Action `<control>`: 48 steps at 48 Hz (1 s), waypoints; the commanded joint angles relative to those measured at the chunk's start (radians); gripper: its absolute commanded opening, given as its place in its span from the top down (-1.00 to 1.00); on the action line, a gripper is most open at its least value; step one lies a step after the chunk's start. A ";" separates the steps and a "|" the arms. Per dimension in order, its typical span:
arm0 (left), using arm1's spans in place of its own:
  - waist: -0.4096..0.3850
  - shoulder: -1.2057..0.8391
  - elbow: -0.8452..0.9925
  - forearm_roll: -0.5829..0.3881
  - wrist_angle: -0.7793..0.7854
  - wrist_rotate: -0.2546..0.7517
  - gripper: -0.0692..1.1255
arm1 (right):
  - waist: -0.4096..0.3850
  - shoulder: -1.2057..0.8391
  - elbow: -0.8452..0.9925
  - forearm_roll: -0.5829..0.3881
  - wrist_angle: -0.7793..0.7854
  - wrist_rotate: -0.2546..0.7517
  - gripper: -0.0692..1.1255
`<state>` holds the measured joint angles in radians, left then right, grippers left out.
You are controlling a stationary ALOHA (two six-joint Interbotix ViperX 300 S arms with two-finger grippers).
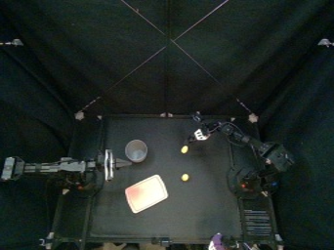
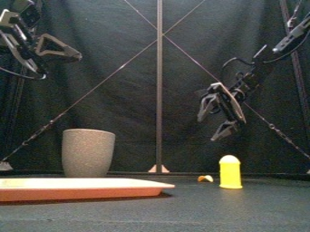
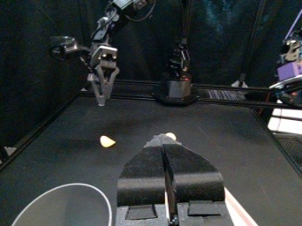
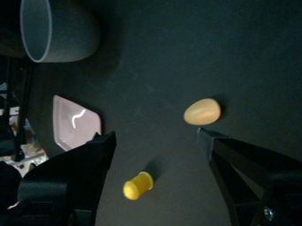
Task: Pick the chip then place it on the pink plate
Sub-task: Pick the chip
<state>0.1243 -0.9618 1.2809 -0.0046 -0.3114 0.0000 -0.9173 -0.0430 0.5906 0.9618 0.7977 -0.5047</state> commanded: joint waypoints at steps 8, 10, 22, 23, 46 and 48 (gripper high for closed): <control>0.002 0.003 -0.012 -0.021 -0.011 -0.002 0.83 | -0.041 0.179 -0.087 0.005 0.071 -0.094 -0.89; 0.002 0.002 -0.012 -0.026 -0.009 0.000 0.83 | -0.040 0.216 -0.106 0.000 0.067 -0.112 -0.89; 0.002 0.002 -0.012 -0.035 -0.011 -0.002 0.83 | -0.023 0.325 -0.156 -0.015 0.058 -0.155 -0.89; 0.002 0.002 -0.012 -0.035 -0.009 0.000 0.83 | -0.017 0.328 -0.155 -0.018 0.058 -0.155 -0.89; 0.003 0.000 0.002 -0.041 -0.011 -0.003 0.83 | 0.100 0.336 -0.130 -0.031 0.038 -0.143 -0.89; 0.003 0.000 0.005 -0.044 -0.009 -0.003 0.83 | 0.103 0.334 -0.124 -0.032 0.028 -0.141 -0.89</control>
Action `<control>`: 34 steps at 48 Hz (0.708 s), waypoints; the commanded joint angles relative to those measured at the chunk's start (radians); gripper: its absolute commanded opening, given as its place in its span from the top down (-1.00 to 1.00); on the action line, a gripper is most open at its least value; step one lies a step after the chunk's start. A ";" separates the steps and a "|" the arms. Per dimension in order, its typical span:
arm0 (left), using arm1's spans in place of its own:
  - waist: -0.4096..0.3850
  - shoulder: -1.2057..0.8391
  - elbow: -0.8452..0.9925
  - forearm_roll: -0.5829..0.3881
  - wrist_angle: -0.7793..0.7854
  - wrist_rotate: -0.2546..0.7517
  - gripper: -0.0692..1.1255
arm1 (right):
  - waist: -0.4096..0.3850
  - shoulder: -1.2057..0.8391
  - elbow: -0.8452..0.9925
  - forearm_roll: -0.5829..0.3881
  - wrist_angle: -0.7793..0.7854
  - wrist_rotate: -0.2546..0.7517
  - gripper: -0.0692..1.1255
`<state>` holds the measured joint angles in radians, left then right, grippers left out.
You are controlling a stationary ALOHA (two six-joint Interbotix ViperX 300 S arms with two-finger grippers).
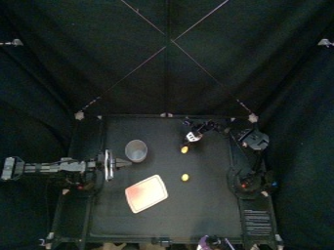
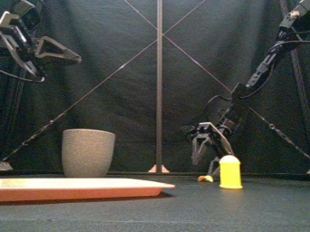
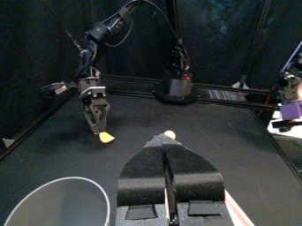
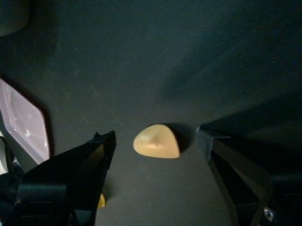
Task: Pick the chip then place it on the pink plate
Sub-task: Pick the chip
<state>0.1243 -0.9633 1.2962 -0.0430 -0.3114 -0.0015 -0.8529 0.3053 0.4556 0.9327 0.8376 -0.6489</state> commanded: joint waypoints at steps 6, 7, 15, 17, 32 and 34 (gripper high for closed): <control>0.003 -0.005 -0.008 -0.015 -0.009 0.000 0.83 | 0.044 -0.032 0.034 -0.005 -0.026 0.020 -0.89; 0.003 -0.006 -0.008 -0.015 -0.009 0.000 0.83 | 0.046 -0.038 0.041 -0.008 -0.026 0.028 -0.89; 0.003 -0.012 -0.003 -0.017 -0.005 0.002 0.83 | 0.055 -0.089 0.080 -0.026 -0.025 0.054 -0.89; 0.003 -0.014 -0.002 -0.015 -0.005 0.002 0.83 | 0.057 -0.103 0.092 -0.031 -0.025 0.055 -0.89; 0.003 -0.015 0.000 -0.018 -0.005 0.000 0.83 | 0.060 -0.080 0.092 -0.034 -0.094 0.046 -0.88; 0.003 -0.015 0.000 -0.021 -0.005 0.000 0.83 | 0.058 -0.075 0.089 -0.040 -0.104 0.048 -0.88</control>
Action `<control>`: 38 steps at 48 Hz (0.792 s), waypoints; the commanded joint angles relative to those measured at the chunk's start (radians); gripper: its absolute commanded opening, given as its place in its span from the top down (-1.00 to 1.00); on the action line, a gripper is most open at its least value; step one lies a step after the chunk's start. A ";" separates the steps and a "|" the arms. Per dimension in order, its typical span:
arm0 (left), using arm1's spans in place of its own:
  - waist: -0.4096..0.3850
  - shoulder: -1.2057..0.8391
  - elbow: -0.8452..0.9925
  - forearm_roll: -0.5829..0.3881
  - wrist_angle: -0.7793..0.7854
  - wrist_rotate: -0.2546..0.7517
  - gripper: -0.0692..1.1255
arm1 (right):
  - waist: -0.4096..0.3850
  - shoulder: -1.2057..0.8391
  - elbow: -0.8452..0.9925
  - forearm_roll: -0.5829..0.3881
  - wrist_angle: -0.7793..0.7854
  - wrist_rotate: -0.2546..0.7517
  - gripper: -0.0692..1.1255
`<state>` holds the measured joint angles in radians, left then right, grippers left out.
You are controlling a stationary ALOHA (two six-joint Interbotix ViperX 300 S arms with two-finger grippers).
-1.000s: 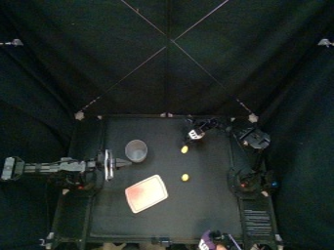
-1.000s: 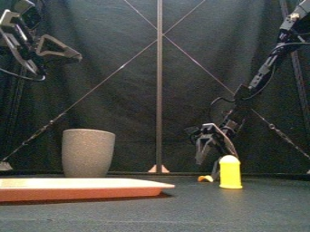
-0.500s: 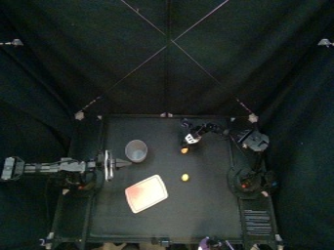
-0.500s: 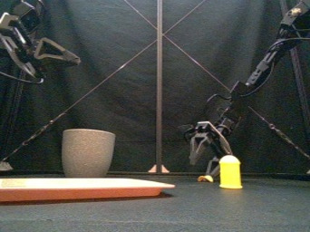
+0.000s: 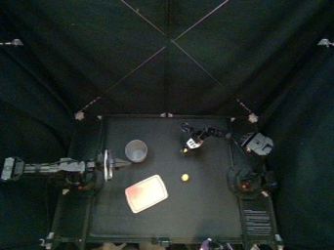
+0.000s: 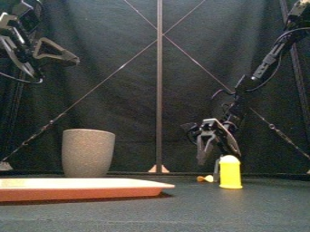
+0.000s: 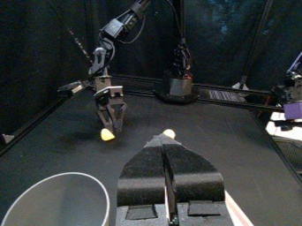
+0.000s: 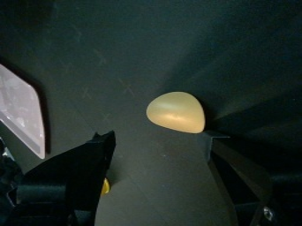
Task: Pick the chip then place it on the pink plate
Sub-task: Pick the chip
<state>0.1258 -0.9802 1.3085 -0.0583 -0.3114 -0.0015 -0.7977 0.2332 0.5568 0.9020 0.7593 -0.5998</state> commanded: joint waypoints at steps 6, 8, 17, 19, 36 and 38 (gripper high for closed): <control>0.002 0.002 -0.012 -0.008 -0.005 0.000 0.83 | 0.003 -0.002 -0.029 -0.029 -0.048 0.003 -0.88; 0.002 0.002 -0.012 -0.008 -0.005 0.002 0.83 | 0.005 -0.002 -0.037 -0.032 -0.057 0.006 -0.88; 0.002 0.002 -0.009 -0.008 -0.005 0.002 0.83 | 0.005 0.008 -0.058 -0.037 -0.066 0.009 -0.75; 0.002 0.002 -0.008 -0.008 -0.005 0.000 0.83 | 0.006 0.014 -0.060 -0.037 -0.064 0.011 -0.64; 0.002 0.002 -0.005 -0.008 -0.005 0.002 0.83 | 0.032 0.011 -0.066 -0.041 -0.067 0.015 0.01; 0.002 0.002 -0.005 -0.008 -0.005 0.002 0.83 | 0.043 0.006 -0.071 -0.041 -0.067 0.015 0.02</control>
<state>0.1243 -0.9817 1.3177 -0.0644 -0.3129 -0.0015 -0.7701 0.2684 0.5047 0.8636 0.6964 -0.5814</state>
